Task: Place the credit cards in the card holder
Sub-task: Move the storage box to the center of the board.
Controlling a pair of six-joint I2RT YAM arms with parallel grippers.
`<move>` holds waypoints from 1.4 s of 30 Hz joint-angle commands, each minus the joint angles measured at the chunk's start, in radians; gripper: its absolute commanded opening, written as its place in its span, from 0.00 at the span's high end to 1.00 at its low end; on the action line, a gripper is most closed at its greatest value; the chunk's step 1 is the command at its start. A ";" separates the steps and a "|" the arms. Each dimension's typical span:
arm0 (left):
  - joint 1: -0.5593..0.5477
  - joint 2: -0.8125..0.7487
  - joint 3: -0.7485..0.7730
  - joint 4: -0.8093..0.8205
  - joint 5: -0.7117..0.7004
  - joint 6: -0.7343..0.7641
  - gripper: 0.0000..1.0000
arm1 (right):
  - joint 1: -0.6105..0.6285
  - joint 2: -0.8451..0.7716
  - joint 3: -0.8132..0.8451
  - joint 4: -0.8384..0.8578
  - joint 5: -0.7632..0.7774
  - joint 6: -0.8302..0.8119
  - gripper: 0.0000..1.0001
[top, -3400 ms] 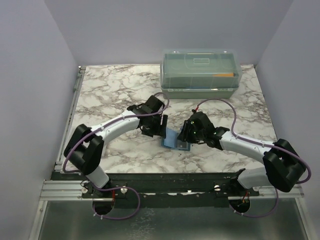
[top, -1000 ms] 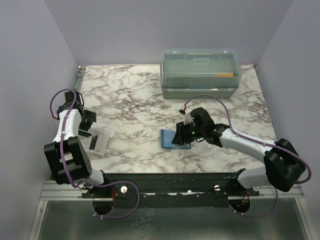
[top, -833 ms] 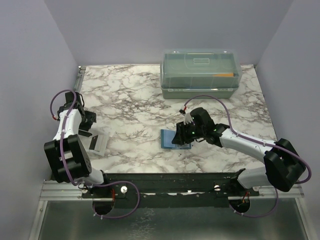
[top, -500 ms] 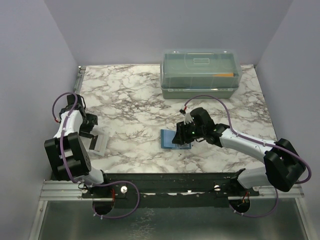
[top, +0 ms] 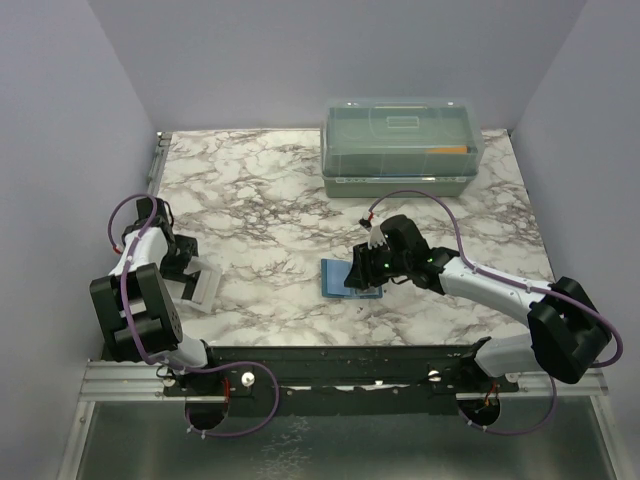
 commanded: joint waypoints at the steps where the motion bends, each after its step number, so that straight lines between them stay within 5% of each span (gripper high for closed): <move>1: 0.002 0.000 -0.021 0.014 0.058 -0.036 0.37 | -0.004 -0.021 -0.012 -0.008 0.022 -0.018 0.55; 19: 0.002 0.054 0.025 0.095 0.093 -0.148 0.52 | -0.005 -0.030 -0.018 -0.011 0.025 -0.015 0.55; 42: 0.002 0.308 0.230 0.215 0.157 -0.276 0.57 | -0.004 -0.003 -0.010 -0.015 0.033 -0.017 0.55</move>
